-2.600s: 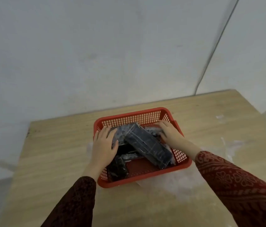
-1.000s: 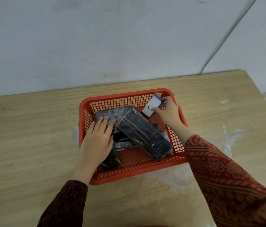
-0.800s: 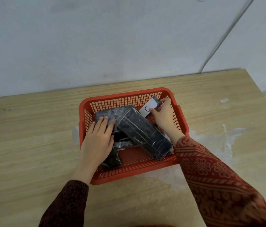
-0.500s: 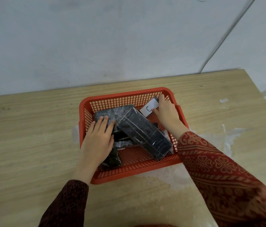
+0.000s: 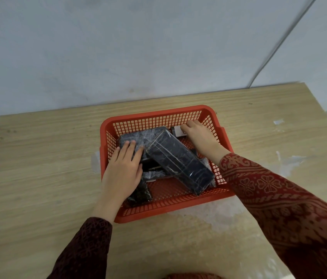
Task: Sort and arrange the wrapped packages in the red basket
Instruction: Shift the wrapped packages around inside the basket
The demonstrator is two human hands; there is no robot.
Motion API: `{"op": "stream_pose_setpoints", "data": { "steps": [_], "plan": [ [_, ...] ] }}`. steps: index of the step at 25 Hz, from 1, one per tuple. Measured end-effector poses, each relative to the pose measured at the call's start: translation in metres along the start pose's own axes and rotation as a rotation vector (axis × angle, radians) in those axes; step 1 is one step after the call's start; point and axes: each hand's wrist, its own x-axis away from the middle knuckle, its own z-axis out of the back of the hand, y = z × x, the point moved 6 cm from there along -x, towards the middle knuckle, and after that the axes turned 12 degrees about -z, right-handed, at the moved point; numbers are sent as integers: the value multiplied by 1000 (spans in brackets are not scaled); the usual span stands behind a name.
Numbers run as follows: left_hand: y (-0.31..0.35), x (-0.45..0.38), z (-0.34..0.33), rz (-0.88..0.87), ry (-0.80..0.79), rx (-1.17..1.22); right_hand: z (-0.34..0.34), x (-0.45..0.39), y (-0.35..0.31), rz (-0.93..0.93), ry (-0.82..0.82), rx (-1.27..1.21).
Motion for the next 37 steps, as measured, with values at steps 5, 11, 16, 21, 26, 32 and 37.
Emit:
{"op": "stream_pose_setpoints", "data": {
  "steps": [5,11,16,21,26,32,37],
  "plan": [
    [1,0,3,3,-9,4,8,19,13,102,22,-250],
    [2,0,4,-2,-15,-9,-10,39,6,183,-216,-106],
    [2,1,5,2,-11,-7,2,27,11,125,-324,-98],
    [3,1,3,1,-14,7,31,10,33,51,-264,-230],
    [2,1,4,2,-17,9,30,1,35,30,-310,-227],
    [2,0,3,1,-20,12,4,7,18,138,-187,204],
    [1,1,1,1,-4,8,0,14,20,70,-88,150]
  ]
}}
